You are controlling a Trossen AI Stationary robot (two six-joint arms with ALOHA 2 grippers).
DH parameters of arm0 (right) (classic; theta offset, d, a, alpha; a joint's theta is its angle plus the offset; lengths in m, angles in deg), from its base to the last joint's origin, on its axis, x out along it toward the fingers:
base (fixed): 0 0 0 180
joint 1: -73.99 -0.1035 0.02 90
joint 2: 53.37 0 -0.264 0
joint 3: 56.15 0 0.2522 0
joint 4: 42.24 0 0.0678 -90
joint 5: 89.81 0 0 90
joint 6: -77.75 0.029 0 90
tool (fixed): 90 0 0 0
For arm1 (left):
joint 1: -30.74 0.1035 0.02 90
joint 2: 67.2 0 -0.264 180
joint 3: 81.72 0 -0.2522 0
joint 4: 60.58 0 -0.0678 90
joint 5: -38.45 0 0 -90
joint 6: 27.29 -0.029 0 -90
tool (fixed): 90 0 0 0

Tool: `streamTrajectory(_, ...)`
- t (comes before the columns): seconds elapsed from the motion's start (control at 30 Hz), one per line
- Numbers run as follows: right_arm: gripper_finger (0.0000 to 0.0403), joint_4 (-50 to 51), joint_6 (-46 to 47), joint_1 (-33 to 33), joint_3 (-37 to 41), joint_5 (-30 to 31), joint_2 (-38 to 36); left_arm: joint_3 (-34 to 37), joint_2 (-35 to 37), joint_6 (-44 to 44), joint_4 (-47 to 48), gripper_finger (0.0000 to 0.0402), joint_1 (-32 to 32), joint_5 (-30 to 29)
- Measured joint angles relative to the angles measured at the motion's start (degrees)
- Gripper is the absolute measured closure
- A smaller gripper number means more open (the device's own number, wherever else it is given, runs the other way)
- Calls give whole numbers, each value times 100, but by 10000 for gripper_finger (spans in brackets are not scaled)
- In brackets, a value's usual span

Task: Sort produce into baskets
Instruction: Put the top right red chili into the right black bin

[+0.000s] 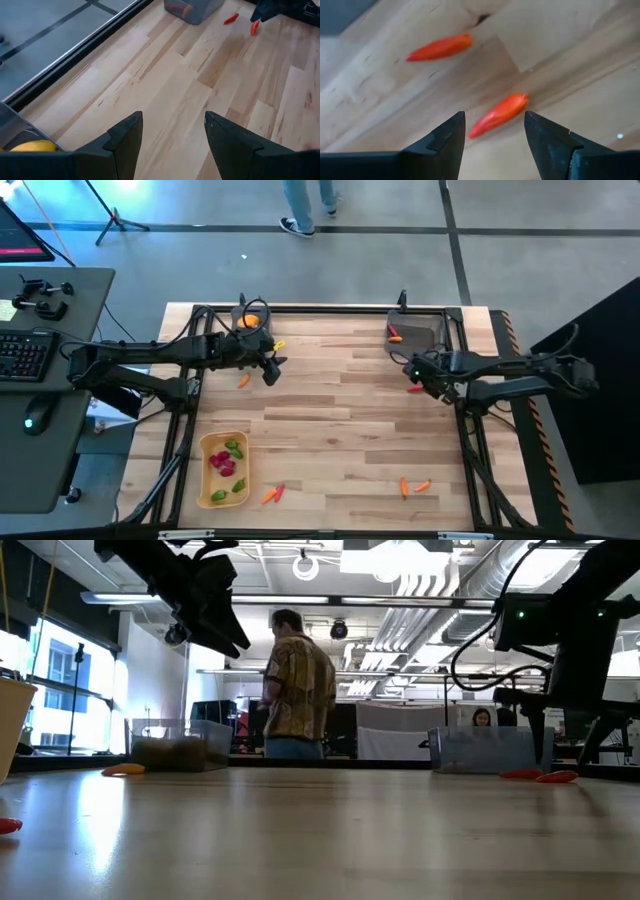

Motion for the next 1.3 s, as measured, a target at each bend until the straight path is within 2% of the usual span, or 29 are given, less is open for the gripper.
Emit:
streamTrajectory(0.13, 210, -84, 344, 0, 0, -144, 322, 0, 1, 1, 0, 202, 0, 1)
streamTrajectory(0.33, 219, -348, 358, 0, -6, -162, 737, 0, 0, -2, 5, 202, 0, 1)
streamTrajectory(0.4, 240, -385, 340, 0, -19, -168, 846, 0, 0, -2, 17, 202, 0, 1)
streamTrajectory(0.5, 297, -411, 145, 0, -16, -225, 909, 0, 0, 1, 40, 202, 0, 1)
streamTrajectory(0.6, 375, -437, -343, -4, -68, -240, 906, 0, 0, 2, 77, 202, 0, 1)
streamTrajectory(0.63, 388, -460, -585, -4, -133, -235, 919, 0, 0, 2, 94, 202, 0, 1)
streamTrajectory(0.77, 385, -620, -1667, -64, -596, -168, 892, 0, 1, 4, 223, 202, 0, 1)
streamTrajectory(0.87, 398, -1092, -2741, -290, -1201, 88, 817, 0, 0, 4, 224, 202, 0, 1)
streamTrajectory(0.93, 395, -1116, -3138, -409, -1728, 543, 779, 0, 2, 7, 210, 202, 0, -1)
streamTrajectory(1.0, 393, -715, -3479, -407, -2242, 1300, 801, 0, 0, 25, 200, 202, 0, -8)
streamTrajectory(1.07, 396, -112, -3831, -214, -2692, 2001, 838, 0, 2, 122, 145, 202, 0, -21)
streamTrajectory(1.1, 399, 216, -3974, -18, -2861, 2162, 852, 0, 2, 179, 138, 202, 0, -21)
streamTrajectory(1.2, 398, 939, -4392, 741, -3003, 2186, 899, 0, 2, 328, 118, 202, 0, -23)
streamTrajectory(1.3, 388, 837, -4819, 1408, -2870, 1944, 888, 0, 2, 515, 124, 202, 0, -21)
